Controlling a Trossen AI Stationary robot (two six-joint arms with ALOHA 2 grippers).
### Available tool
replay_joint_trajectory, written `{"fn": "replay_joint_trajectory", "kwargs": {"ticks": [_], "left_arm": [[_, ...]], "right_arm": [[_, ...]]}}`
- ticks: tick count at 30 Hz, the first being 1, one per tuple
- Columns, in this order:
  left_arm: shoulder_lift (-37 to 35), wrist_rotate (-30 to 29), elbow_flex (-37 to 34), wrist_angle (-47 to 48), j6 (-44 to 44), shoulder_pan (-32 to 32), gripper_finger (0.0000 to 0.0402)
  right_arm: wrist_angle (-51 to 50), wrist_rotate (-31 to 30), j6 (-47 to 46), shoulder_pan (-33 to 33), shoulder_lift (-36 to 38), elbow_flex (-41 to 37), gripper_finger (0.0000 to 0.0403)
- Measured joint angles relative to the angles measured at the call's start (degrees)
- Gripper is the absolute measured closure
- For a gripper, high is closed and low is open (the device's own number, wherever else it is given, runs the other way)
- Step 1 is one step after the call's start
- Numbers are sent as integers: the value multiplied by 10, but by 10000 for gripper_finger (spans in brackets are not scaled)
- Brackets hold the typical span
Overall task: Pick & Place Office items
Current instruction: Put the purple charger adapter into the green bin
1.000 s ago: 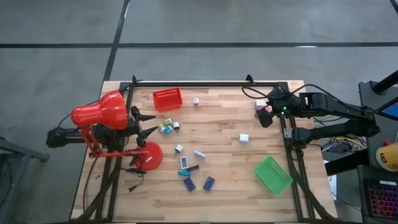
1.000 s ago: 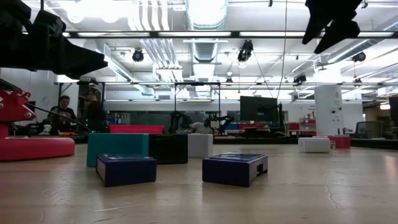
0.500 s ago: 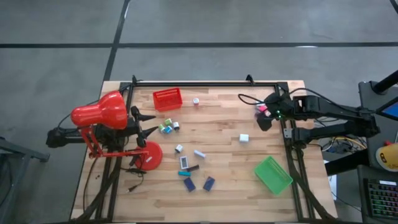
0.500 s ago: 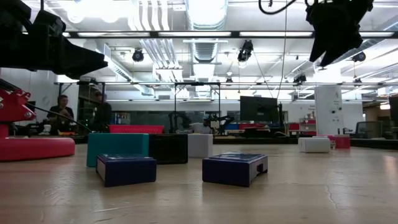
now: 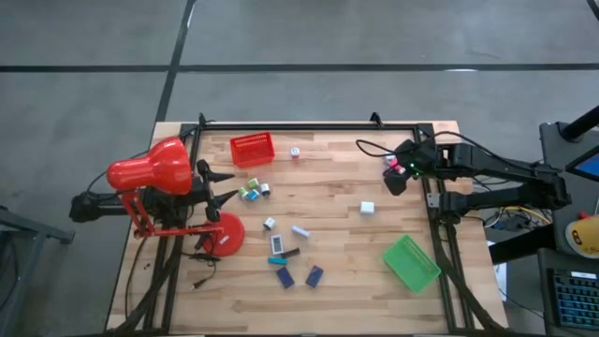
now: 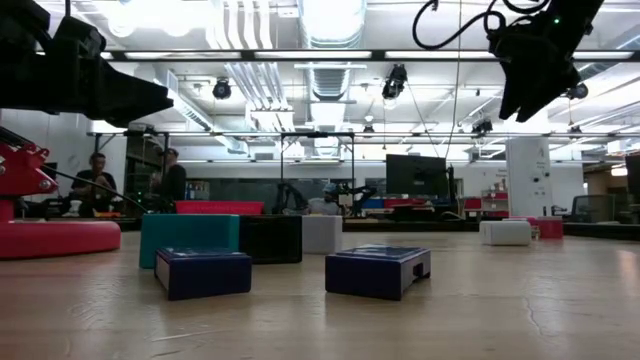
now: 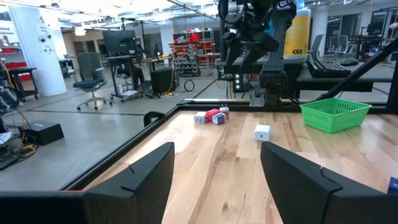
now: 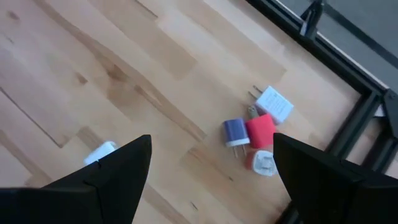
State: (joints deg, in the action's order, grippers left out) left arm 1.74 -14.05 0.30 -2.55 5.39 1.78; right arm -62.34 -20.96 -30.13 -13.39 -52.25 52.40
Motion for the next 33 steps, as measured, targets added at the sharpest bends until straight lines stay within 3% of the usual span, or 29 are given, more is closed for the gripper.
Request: {"fn": "replay_joint_trajectory", "kwargs": {"ticks": [7, 18, 21, 25, 33], "left_arm": [[0, 0, 0, 0, 0, 0, 156], [0, 0, 0, 0, 0, 0, 156], [0, 0, 0, 0, 0, 0, 156], [0, 0, 0, 0, 0, 0, 156], [0, 0, 0, 0, 0, 0, 156]], "right_arm": [[16, -19, 54, 0, 0, -8, 76], [77, 13, 31, 0, -4, -73, 76], [73, 22, -4, 0, -9, -73, 76], [16, 78, -61, 0, -33, -73, 76], [0, 52, -50, -6, -90, -66, 76]]}}
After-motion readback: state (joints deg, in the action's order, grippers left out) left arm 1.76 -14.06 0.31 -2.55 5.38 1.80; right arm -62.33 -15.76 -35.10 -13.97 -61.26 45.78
